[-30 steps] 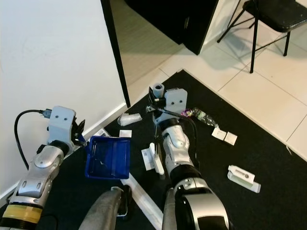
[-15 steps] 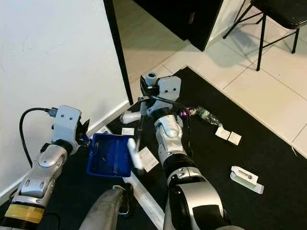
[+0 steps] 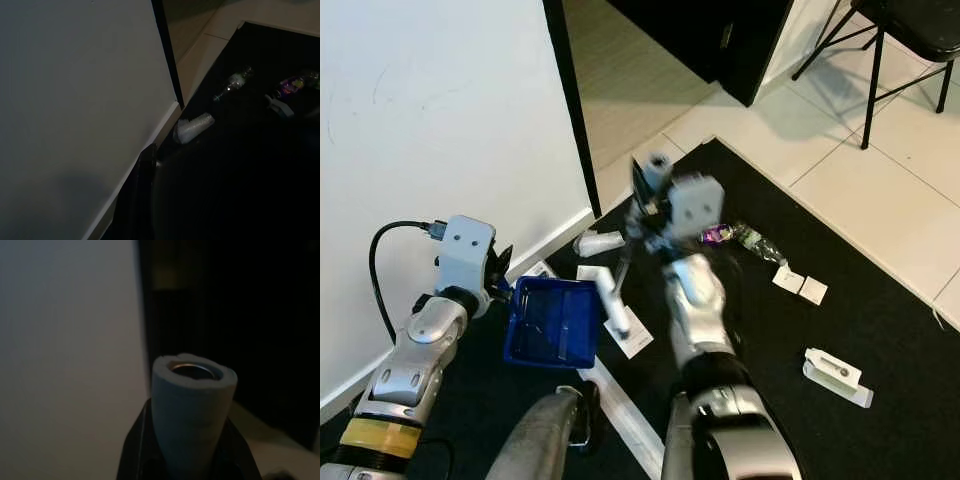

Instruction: Sweep floor

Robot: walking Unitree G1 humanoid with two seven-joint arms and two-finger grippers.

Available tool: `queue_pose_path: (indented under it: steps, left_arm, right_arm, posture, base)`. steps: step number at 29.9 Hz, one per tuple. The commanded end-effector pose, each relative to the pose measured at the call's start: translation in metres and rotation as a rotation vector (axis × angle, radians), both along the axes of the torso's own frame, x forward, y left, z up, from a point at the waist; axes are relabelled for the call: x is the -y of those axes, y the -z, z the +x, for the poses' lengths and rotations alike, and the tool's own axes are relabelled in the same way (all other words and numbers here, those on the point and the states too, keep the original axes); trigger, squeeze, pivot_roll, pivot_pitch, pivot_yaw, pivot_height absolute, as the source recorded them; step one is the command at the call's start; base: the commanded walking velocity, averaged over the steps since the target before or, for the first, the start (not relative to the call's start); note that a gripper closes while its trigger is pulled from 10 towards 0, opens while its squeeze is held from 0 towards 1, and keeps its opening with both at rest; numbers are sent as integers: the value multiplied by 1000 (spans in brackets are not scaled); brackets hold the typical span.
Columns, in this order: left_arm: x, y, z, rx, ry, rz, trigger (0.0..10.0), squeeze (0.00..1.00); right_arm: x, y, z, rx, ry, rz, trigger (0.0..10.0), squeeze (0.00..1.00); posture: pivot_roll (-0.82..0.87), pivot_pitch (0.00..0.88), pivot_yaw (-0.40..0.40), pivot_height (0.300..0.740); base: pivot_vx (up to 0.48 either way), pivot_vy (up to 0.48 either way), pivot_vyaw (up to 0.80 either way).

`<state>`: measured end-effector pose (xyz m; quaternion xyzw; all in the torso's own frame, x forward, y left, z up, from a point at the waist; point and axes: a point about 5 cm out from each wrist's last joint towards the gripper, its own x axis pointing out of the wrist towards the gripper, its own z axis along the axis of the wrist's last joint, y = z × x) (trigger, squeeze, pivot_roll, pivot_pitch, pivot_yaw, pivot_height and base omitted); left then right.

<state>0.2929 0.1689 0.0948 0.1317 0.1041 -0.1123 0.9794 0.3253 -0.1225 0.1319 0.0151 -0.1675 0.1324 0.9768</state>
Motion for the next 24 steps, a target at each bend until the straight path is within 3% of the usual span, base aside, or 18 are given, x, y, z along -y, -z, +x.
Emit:
queue_pose_path:
  steps: [1,10,17,24]
  left_arm:
    - [6,24,-9,-110,21,-25,10000,0]
    - [6,25,-4,-111,25,-18,10000,0]
    - [4,23,-5,-107,30,-12,10000,0]
    - [-5,19,-12,-111,27,1,10000,0]
  right_arm:
    - [1,-11,-3,50,12,-30,10000,0]
    - [20,8,-24,-30,90,-103,10000,0]
    - [22,22,-20,-99,107,-100,10000,0]
    - [12,38,-9,-165,117,-109,10000,0]
  posture:
    - [16,280,37,740]
    - [3,274,45,740]
    - [46,294,62,740]
    - [94,328,81,740]
  base:
    - [0,0,0]
    - [0,0,0]
    - [0,0,0]
    - [0,0,0]
